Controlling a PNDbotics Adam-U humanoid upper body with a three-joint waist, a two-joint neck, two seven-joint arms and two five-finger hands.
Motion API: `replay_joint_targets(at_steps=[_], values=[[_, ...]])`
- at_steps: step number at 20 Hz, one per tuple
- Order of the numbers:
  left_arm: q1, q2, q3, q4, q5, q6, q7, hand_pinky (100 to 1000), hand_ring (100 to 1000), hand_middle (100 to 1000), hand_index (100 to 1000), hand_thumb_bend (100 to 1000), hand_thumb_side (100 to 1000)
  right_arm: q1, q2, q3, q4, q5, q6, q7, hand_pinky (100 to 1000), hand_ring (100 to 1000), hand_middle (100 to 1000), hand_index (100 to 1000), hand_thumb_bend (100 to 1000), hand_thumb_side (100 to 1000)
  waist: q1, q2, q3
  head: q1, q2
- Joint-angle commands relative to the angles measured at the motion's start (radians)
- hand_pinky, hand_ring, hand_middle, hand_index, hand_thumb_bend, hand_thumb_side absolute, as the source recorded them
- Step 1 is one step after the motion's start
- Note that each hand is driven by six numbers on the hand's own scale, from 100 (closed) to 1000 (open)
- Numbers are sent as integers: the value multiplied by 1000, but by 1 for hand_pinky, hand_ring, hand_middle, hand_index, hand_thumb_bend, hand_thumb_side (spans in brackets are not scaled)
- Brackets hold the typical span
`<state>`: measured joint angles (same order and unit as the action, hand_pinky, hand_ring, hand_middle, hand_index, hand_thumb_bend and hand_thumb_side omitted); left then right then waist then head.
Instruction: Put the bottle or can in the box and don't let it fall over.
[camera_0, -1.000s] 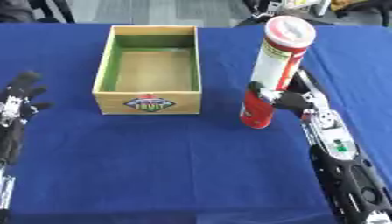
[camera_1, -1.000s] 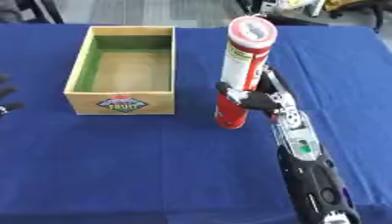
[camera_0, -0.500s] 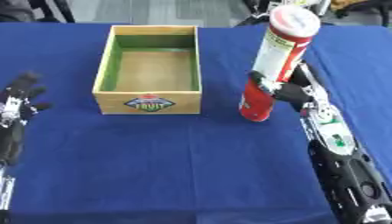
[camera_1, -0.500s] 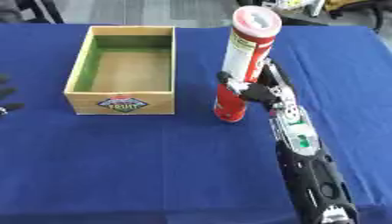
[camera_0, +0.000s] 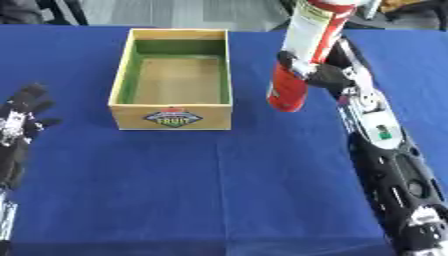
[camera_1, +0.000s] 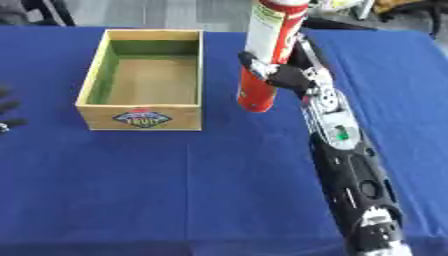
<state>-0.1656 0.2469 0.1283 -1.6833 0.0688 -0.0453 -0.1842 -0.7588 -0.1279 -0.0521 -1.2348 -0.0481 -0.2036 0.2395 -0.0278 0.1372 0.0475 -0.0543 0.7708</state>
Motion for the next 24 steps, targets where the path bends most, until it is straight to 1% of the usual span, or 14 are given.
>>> replay_joint_targets(at_steps=[1, 5, 8, 12, 15, 17, 19, 22, 24], values=[[-4, 5, -5, -21, 4, -2, -8, 780, 904, 899, 946, 361, 815, -79, 1, 5, 24, 27, 0, -5, 379, 382, 324, 458, 220, 100, 4, -22, 9, -6, -1], [-6, -6, -15, -19, 5, -1, -18, 780, 904, 899, 946, 362, 816, -159, 53, 2, 95, 27, 10, -22, 381, 382, 324, 459, 219, 100, 8, -21, 35, -26, -1], [-12, -13, -24, -19, 6, -1, -27, 780, 904, 899, 946, 363, 816, -195, 101, -6, 144, 67, 14, -36, 384, 386, 327, 461, 213, 100, 11, -17, 61, -49, -1], [-21, -24, -36, -22, 10, -1, -40, 780, 904, 898, 946, 364, 816, -225, 166, -15, 191, 162, 9, -48, 396, 395, 334, 467, 216, 100, 15, -9, 103, -85, -1], [-28, -30, -45, -24, 14, 0, -49, 780, 904, 898, 946, 364, 815, -234, 203, -22, 213, 255, 3, -60, 420, 414, 351, 484, 243, 100, 18, -4, 130, -116, -1], [-32, -31, -48, -25, 17, -1, -54, 781, 904, 898, 946, 364, 815, -233, 221, -32, 224, 317, 0, -75, 449, 425, 360, 493, 244, 100, 20, -2, 143, -135, -1], [-32, -31, -49, -26, 18, -1, -55, 781, 903, 898, 946, 364, 815, -228, 234, -43, 235, 360, -1, -98, 477, 437, 370, 503, 252, 100, 22, -1, 150, -146, -1], [-30, -31, -49, -25, 19, 0, -55, 781, 903, 898, 946, 364, 816, -220, 238, -54, 248, 411, -1, -138, 511, 465, 398, 527, 298, 100, 22, -1, 152, -154, -1], [-30, -31, -49, -25, 18, 0, -55, 781, 903, 898, 946, 364, 816, -216, 237, -61, 256, 433, -1, -166, 538, 512, 447, 567, 394, 100, 21, -1, 150, -154, -1]])
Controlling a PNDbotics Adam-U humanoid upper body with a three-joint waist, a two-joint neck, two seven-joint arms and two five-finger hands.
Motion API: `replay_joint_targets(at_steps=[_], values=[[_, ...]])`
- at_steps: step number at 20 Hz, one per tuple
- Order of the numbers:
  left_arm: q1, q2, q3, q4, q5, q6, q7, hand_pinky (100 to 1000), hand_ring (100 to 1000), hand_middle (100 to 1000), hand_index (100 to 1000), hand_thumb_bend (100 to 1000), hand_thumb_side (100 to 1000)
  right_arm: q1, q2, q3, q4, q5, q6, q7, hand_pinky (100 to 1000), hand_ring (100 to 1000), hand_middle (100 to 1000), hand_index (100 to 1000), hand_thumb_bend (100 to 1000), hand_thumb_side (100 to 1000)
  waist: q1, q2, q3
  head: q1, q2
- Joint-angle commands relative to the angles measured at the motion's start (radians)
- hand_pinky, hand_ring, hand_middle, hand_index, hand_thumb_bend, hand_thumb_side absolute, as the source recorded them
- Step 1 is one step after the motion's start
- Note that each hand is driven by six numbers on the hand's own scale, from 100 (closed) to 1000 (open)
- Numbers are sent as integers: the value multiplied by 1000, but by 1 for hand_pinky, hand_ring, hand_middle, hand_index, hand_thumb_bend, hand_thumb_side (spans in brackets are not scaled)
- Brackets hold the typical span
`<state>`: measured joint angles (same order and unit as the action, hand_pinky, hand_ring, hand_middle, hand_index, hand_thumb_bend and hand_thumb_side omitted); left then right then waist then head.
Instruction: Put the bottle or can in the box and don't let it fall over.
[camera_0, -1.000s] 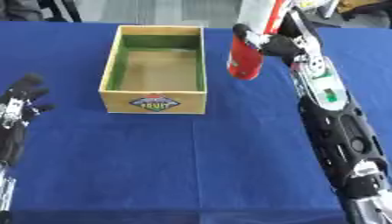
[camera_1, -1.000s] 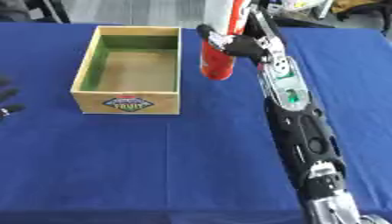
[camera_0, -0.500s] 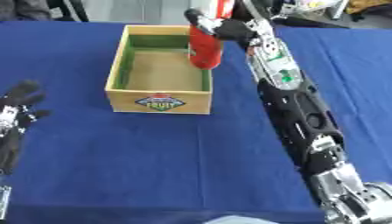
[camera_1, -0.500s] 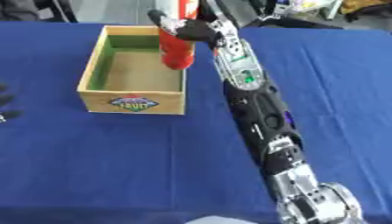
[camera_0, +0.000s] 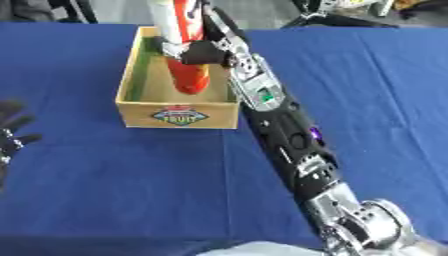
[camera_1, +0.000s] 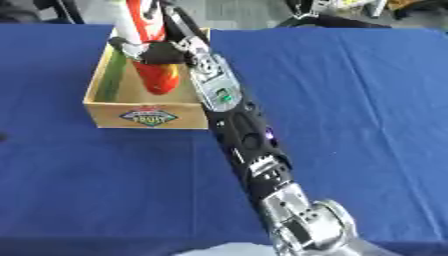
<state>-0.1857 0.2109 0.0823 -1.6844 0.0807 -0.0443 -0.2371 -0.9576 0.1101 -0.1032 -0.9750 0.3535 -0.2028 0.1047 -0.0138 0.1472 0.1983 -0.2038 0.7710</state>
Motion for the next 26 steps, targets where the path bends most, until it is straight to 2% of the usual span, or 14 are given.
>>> replay_joint_targets(at_steps=[1, 3, 4, 6, 7, 10, 13, 19, 26], values=[[-9, 5, -2, -24, 6, -1, -2, 781, 903, 898, 946, 365, 816, -13, -2, -12, 1, 37, -2, -42, 552, 542, 474, 595, 426, 100, 7, -11, -3, -4, -1], [-8, 5, -1, -24, 5, -1, -2, 781, 903, 898, 946, 364, 816, -6, -6, -14, 10, 48, -3, -58, 592, 623, 537, 657, 487, 100, 7, -10, -8, -2, -1], [-7, 5, -1, -23, 4, -1, -1, 781, 903, 898, 946, 364, 816, -2, -7, -14, 15, 54, -4, -61, 592, 623, 537, 657, 487, 100, 7, -10, -9, -2, -1], [-6, 6, 0, -23, 3, -1, -1, 781, 903, 898, 946, 364, 816, 8, -9, -13, 26, 69, -4, -62, 668, 749, 659, 773, 580, 101, 9, -10, -14, -1, -1], [-5, 6, 1, -23, 3, -2, 0, 781, 903, 897, 946, 364, 816, 12, -9, -13, 29, 77, -5, -60, 703, 791, 714, 812, 625, 178, 11, -10, -16, -2, -1], [-4, 6, 1, -23, 3, -2, 0, 781, 903, 897, 946, 364, 816, 21, -9, -13, 29, 94, -14, -59, 780, 880, 804, 889, 705, 263, 14, -9, -21, -2, -1], [-4, 6, 2, -23, 2, -3, 1, 781, 902, 897, 946, 364, 817, 27, -12, -15, 22, 93, -23, -69, 808, 912, 845, 913, 748, 302, 16, -8, -27, -2, -1], [-1, 9, 5, -23, 1, -4, 4, 782, 902, 897, 946, 364, 817, 27, -36, -22, -2, 70, -30, -96, 831, 928, 886, 931, 771, 355, 16, -6, -40, -1, -1], [4, 12, 8, -22, 0, -4, 6, 782, 902, 897, 946, 363, 818, 26, -84, -19, -57, 9, -41, -99, 872, 971, 962, 959, 812, 411, 13, -10, -64, 6, -1]])
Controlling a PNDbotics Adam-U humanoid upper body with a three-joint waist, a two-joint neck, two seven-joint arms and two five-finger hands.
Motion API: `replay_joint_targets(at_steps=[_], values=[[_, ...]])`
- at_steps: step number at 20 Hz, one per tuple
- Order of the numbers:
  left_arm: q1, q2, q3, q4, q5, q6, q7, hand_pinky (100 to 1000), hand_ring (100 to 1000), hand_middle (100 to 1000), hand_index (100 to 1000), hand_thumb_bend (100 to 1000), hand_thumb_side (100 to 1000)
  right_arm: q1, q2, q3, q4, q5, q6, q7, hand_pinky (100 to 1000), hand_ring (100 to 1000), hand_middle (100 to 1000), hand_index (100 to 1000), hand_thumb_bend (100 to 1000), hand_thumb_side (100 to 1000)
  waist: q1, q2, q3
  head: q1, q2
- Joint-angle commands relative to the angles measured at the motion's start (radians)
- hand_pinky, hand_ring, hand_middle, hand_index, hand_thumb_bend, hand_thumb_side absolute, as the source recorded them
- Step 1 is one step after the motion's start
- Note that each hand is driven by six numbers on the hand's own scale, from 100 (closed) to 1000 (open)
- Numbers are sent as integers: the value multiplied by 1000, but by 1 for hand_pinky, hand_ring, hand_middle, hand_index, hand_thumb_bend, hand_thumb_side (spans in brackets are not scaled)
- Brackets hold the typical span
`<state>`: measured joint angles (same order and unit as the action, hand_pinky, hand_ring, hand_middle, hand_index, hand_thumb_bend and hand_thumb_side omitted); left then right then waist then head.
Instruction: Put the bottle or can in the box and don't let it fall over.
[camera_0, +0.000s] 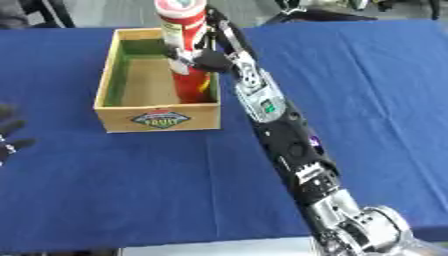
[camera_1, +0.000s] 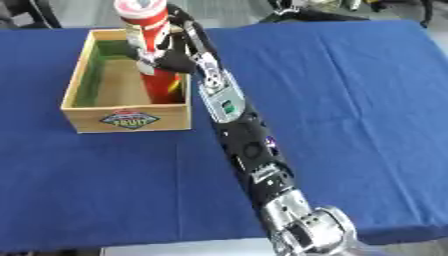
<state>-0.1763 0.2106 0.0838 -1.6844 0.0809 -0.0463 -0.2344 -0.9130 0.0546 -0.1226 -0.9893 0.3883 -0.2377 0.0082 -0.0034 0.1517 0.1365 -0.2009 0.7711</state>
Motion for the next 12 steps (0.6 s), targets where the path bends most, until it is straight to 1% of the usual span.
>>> replay_joint_targets(at_steps=[1, 5, 6, 7, 8, 9, 12], values=[[-4, 13, 8, -22, -1, -2, 4, 782, 902, 897, 946, 364, 818, -16, -36, 1, -52, -37, -7, -3, 873, 971, 967, 961, 813, 423, 3, -15, -6, 4, -1], [1, 16, 12, -21, -2, -2, 7, 782, 902, 897, 945, 363, 818, 5, -74, -3, -102, -92, -10, -17, 876, 972, 977, 964, 806, 457, 1, -18, -22, 10, -1], [2, 17, 13, -21, -3, -2, 8, 782, 902, 897, 945, 363, 818, 14, -87, -6, -118, -103, -9, -25, 874, 968, 975, 964, 793, 477, 0, -19, -28, 14, -1], [4, 18, 14, -21, -3, -2, 9, 782, 902, 897, 945, 363, 818, 24, -99, -9, -135, -121, -8, -33, 867, 959, 965, 961, 769, 486, -2, -19, -33, 17, -1], [5, 20, 16, -21, -3, -1, 11, 782, 902, 897, 945, 363, 818, 40, -115, -14, -153, -148, -6, -43, 858, 948, 952, 956, 694, 544, -4, -20, -40, 23, -1], [7, 22, 17, -21, -4, -1, 13, 782, 902, 897, 945, 363, 818, 55, -131, -17, -169, -181, -2, -51, 848, 940, 940, 952, 738, 504, -6, -20, -46, 28, -1], [11, 26, 22, -21, -6, -1, 18, 782, 902, 897, 945, 363, 818, 94, -177, -12, -202, -265, 10, -50, 847, 940, 938, 950, 736, 498, -10, -21, -62, 47, -1]])
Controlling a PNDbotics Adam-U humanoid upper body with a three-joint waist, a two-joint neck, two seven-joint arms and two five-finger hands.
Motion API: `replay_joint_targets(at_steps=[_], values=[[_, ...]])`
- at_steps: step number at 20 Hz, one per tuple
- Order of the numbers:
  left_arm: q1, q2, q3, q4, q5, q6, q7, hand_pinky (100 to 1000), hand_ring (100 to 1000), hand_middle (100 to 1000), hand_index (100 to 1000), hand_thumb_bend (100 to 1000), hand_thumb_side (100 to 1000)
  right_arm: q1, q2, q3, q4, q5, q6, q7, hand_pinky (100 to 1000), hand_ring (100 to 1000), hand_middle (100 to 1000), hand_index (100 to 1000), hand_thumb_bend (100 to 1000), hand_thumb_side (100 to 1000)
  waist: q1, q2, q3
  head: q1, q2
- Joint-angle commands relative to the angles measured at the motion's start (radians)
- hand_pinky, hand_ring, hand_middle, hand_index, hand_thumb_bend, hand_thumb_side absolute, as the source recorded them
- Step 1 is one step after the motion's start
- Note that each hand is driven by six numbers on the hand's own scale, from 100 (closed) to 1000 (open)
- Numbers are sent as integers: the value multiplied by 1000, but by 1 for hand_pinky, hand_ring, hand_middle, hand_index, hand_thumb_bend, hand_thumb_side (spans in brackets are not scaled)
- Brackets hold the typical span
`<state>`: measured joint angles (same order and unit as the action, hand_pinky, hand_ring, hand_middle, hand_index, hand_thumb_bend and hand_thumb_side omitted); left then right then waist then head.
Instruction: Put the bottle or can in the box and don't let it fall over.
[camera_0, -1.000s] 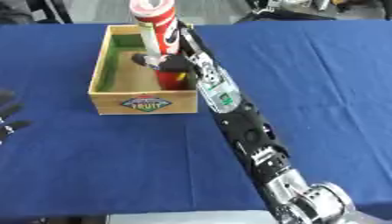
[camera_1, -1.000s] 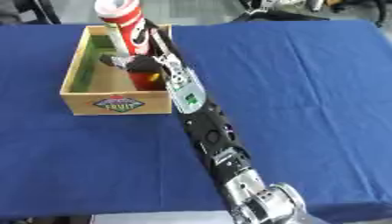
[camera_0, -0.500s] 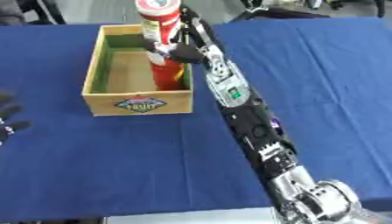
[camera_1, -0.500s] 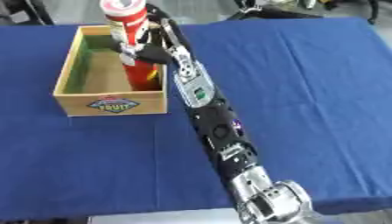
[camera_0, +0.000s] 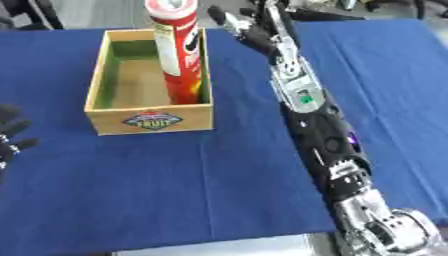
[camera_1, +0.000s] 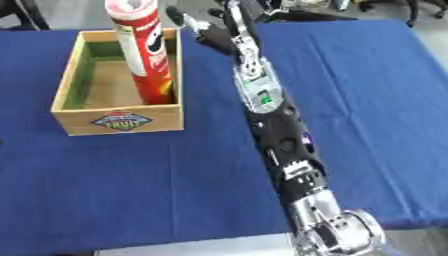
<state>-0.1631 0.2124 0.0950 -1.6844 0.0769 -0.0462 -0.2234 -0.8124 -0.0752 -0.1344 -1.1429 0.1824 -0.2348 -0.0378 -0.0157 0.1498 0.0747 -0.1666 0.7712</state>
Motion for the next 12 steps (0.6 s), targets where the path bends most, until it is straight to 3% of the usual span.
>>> replay_joint_targets(at_steps=[1, 5, 9, 12], values=[[-2, 25, 11, -21, -2, -1, 8, 782, 902, 897, 945, 363, 818, -3, -53, 1, -54, -72, 10, -1, 847, 940, 938, 950, 736, 498, 2, -19, -1, 14, -1], [-3, 37, 21, -23, -3, -1, 18, 782, 903, 898, 945, 361, 818, 45, -103, -10, -73, -83, 24, 27, 832, 928, 930, 947, 709, 457, -8, -15, -41, 46, -1], [-3, 38, 23, -21, 0, 2, 27, 782, 903, 897, 945, 358, 820, 149, -195, -36, -115, -138, 26, 58, 817, 908, 920, 941, 692, 454, -9, -14, -62, 61, -1], [-1, 38, 25, -21, 0, 3, 32, 782, 903, 897, 945, 357, 820, 233, -217, -56, -166, -189, 19, 69, 811, 902, 911, 941, 680, 461, -9, -17, -70, 70, -1]])
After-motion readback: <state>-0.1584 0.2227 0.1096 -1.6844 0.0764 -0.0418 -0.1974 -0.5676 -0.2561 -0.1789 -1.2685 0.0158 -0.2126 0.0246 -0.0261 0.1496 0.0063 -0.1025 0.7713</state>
